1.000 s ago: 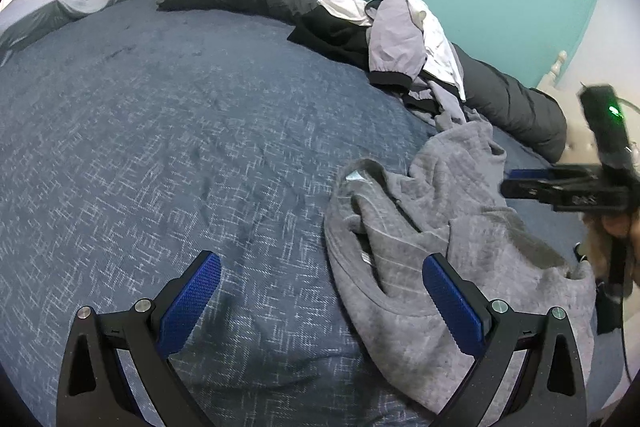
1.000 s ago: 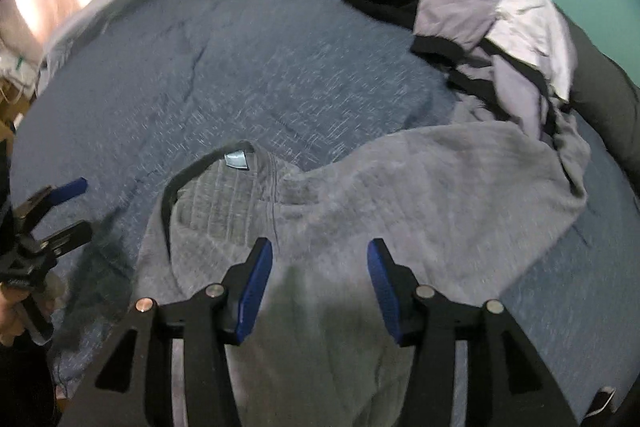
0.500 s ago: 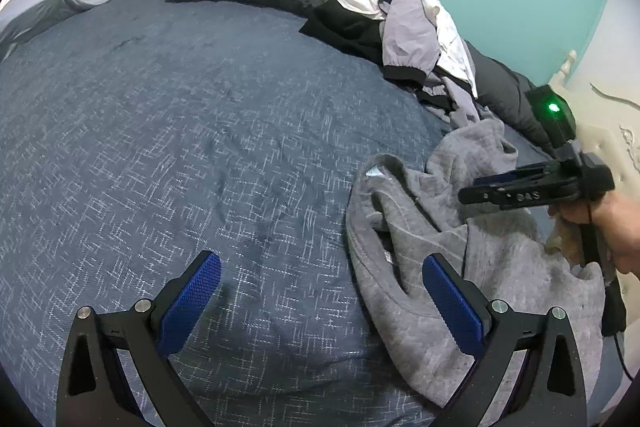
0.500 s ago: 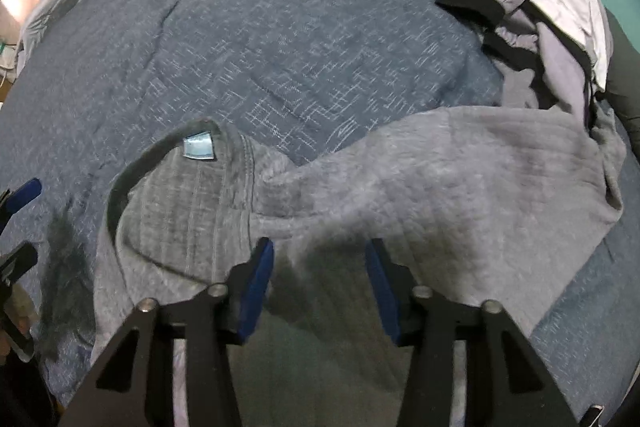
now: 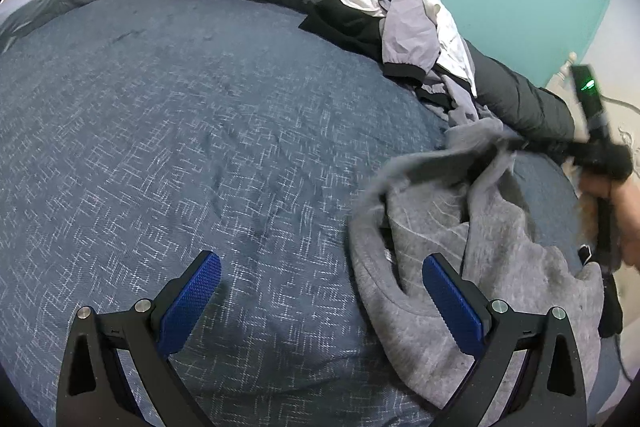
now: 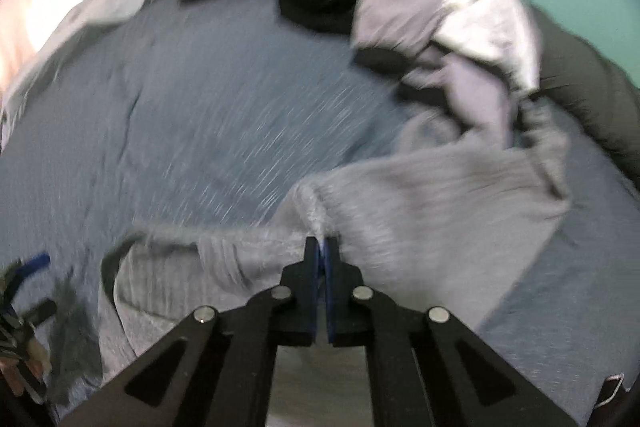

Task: Fold clothes
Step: 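Grasp the sweatshirt with the right gripper and drag it across the bed, then open the right gripper and release the sweatshirt on the bed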

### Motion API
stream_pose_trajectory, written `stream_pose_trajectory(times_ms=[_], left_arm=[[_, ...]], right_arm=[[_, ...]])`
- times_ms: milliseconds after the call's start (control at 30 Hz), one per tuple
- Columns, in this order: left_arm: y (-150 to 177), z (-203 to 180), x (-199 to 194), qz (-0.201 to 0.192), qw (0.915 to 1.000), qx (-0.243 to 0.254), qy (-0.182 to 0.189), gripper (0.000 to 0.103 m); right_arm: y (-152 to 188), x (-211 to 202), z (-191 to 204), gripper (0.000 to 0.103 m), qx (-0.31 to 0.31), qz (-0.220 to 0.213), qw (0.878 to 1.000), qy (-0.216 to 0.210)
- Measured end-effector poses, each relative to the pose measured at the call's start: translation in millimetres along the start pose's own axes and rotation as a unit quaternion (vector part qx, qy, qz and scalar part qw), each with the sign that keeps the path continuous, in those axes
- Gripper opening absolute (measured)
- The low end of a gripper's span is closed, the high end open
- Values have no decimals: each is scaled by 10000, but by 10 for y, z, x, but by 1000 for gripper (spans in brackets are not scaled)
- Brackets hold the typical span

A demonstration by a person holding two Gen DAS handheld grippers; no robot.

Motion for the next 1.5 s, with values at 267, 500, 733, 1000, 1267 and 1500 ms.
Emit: stream_pose_trajectory(times_ms=[267, 500, 733, 1000, 1267, 1500], left_arm=[[12, -91, 25, 50, 9999, 115, 40, 103], [28, -121, 35, 81, 9998, 150, 53, 103], [44, -213, 53, 105, 9994, 293, 155, 103], [86, -305, 108, 187, 9988, 323, 302, 103], [130, -452, 129, 179, 9976, 434, 500, 103], [143, -574, 132, 132, 9963, 563, 631, 103]], right_arm=[[-250, -546, -715, 2, 477, -477, 9969, 407], [-168, -779, -1335, 2, 1042, -832, 9852, 1074], [307, -753, -1833, 2, 1501, -777, 9721, 1625], [1058, -632, -1918, 3, 2088, -843, 9693, 992], [1524, -864, -1859, 6, 2750, -1694, 9432, 780], [1930, -950, -1666, 31, 3326, -2019, 9208, 287]])
Point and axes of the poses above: each gripper's, at about its wrist camera, not at the fingertips, and x roughly the way its jaws point, z to its left, y to its underside, the point moved 3 cm from there along x, roughly the way its jaws point, and after that the axes turned 11 degrees about x, right-handed, at the moved point
